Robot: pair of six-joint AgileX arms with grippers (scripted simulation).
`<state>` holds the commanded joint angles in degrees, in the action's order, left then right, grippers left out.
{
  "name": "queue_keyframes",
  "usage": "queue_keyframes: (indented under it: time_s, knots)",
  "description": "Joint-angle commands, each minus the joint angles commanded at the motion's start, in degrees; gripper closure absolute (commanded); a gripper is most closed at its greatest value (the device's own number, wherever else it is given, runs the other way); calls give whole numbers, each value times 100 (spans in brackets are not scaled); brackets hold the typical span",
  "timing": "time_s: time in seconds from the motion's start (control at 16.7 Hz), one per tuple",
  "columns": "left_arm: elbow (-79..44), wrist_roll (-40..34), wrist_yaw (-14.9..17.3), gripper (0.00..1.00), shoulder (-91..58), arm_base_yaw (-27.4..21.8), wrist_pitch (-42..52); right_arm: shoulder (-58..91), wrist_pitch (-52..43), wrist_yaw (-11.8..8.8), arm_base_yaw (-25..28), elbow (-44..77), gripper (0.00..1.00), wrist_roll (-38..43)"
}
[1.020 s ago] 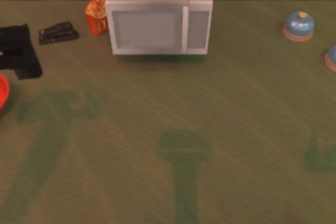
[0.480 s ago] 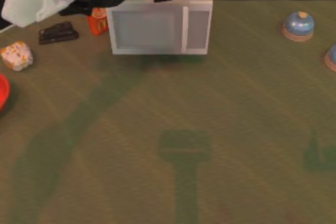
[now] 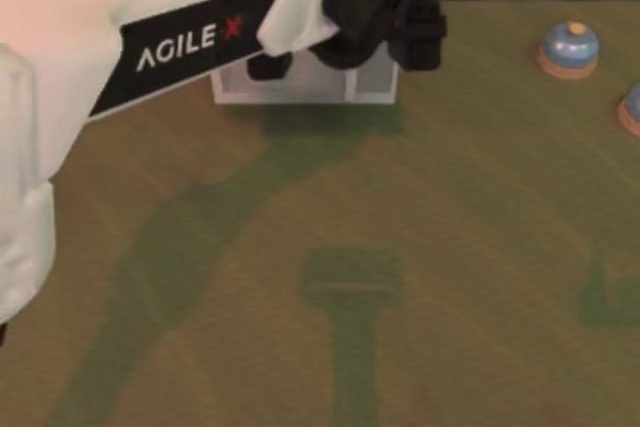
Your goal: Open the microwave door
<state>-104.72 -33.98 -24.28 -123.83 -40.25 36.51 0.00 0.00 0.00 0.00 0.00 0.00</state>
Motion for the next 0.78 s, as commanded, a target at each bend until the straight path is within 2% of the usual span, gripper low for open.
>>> queue_keyframes:
  time_s: [0.48,0.78]
  knots:
    - [-113,26,15,0,-167,25,-49,0,0,0,0,0,0,0]
    - [-657,267,178,0,-1164,286,-538,0,0,0,0,0,0,0]
